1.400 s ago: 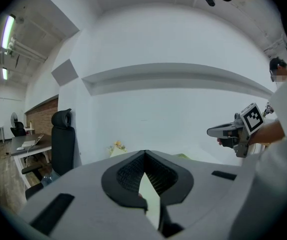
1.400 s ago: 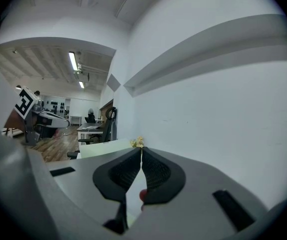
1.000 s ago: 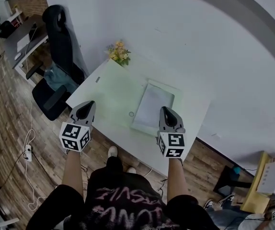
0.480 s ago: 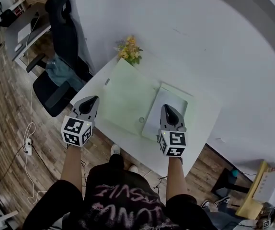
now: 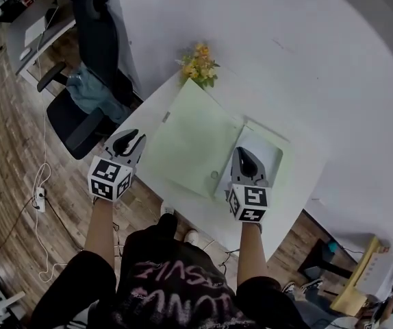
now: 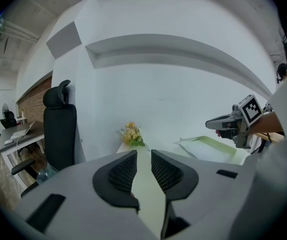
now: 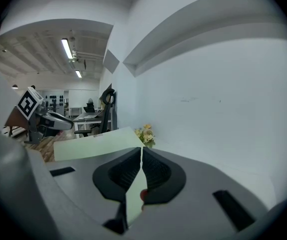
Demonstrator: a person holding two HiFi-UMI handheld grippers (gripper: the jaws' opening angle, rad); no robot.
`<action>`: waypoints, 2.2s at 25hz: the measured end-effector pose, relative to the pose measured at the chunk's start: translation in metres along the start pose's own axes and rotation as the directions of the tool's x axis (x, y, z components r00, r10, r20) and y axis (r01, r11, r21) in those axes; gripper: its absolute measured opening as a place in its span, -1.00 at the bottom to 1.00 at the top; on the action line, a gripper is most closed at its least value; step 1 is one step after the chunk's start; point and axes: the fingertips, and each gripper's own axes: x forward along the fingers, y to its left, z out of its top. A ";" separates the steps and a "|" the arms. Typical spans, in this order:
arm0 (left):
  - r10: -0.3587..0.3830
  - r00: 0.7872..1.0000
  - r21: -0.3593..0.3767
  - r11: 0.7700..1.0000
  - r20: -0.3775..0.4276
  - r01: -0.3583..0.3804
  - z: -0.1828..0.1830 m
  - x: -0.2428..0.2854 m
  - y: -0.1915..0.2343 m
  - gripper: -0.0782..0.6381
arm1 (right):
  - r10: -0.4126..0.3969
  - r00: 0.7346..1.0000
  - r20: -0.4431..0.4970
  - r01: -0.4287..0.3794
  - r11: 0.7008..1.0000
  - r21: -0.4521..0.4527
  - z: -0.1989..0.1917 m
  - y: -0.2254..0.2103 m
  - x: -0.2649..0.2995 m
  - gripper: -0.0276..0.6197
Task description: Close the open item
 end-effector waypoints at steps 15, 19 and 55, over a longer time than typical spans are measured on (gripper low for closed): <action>-0.112 0.986 0.005 0.994 -0.123 0.113 -0.052 0.048 0.026 -0.51 | -0.074 0.994 -0.078 0.075 0.997 0.004 -0.016 0.003 0.037 -0.83; -0.158 0.979 -0.012 0.987 -0.125 0.158 -0.057 0.063 0.020 -0.51 | -0.103 0.990 -0.100 0.106 0.994 0.020 -0.024 -0.004 0.037 -0.83; -0.465 0.885 0.140 0.878 0.019 0.458 0.040 0.096 -0.124 -0.54 | -0.289 0.956 -0.059 0.293 0.953 0.073 -0.033 -0.099 -0.065 -0.83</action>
